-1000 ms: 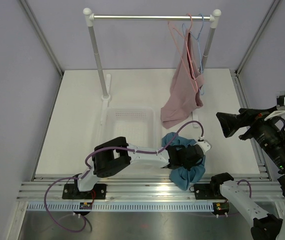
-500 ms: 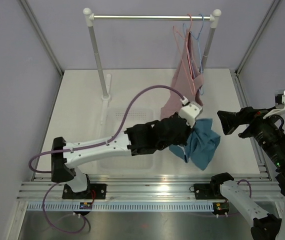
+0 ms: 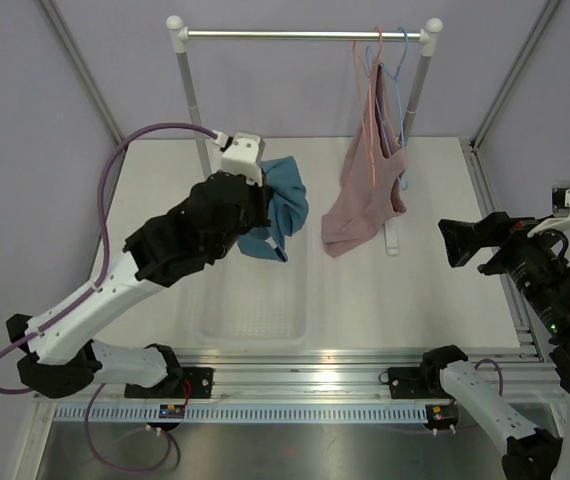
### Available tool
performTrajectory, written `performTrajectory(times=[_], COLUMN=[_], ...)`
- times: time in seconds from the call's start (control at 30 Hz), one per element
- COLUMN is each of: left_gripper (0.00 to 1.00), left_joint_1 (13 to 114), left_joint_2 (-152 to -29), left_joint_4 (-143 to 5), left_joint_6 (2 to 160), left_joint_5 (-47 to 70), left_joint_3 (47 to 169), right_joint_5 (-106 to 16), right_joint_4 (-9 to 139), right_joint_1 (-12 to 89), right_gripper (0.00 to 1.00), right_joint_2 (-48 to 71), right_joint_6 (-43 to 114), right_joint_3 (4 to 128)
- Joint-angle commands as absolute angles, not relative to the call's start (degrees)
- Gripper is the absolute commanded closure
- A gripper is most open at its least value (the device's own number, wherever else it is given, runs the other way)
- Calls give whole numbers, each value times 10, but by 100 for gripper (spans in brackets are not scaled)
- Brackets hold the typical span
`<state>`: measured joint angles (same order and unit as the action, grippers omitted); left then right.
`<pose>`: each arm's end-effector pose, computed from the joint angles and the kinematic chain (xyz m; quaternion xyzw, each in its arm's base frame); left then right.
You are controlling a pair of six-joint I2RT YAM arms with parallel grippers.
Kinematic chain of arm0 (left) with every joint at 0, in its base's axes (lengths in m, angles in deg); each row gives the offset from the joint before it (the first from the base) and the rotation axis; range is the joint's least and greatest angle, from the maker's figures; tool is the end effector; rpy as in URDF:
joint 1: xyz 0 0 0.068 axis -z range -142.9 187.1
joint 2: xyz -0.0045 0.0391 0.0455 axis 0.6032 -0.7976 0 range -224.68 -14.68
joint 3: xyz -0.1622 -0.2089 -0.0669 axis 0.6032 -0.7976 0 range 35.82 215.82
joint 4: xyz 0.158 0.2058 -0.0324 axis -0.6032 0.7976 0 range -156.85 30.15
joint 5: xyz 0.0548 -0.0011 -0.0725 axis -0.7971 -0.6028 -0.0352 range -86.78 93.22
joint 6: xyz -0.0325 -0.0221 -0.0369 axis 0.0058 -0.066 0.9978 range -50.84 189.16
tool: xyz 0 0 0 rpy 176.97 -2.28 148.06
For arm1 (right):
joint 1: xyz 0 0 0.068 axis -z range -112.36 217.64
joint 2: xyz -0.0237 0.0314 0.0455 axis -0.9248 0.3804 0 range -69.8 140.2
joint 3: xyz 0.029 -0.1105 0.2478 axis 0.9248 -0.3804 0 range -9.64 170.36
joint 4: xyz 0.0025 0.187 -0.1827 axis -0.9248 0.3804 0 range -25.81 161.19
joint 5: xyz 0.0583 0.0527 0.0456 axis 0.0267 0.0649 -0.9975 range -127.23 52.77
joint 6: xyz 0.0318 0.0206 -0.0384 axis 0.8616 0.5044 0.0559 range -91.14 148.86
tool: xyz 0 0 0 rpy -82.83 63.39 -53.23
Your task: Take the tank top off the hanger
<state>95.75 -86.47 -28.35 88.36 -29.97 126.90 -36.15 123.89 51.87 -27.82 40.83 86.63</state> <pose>0.1451 -0.2007 0.4677 0.1079 0.7911 -0.1678 0.5782 0.0264 0.0067 0.5137 -0.0183 0.7395 0.1546 0.6550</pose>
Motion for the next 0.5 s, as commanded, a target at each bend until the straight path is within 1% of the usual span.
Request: performTrajectory(times=[0.0,0.13,0.23,0.3,0.43,0.47], left_gripper=[100,100,100,100,100,93], left_joint_1=[902,840,816,813,813,813], left_joint_2=[-838,-834,-843,-848,-835,-830], left_joint_4=[-291,-304,-309,-310,-313,-313], left_joint_6=[898,901,904,911,935,946], left_joint_5=[-264,-229,-205,-201,-197,-196], left_joint_3=[1227,1189,1169,1155,1117,1108], right_joint_5=[-350,-363,-371,-387,-379,-378], right_joint_4=[1215,1204,1197,1196,1196,1198], right_joint_1=[516,516,516,516,516,516], right_gripper=[1,1,0,1,1,0], right_joint_2=[-283,-282,-284,-283,-281,-280], right_joint_6=[413,414,419,420,414,414], right_joint_3=[852,835,824,819,812,812])
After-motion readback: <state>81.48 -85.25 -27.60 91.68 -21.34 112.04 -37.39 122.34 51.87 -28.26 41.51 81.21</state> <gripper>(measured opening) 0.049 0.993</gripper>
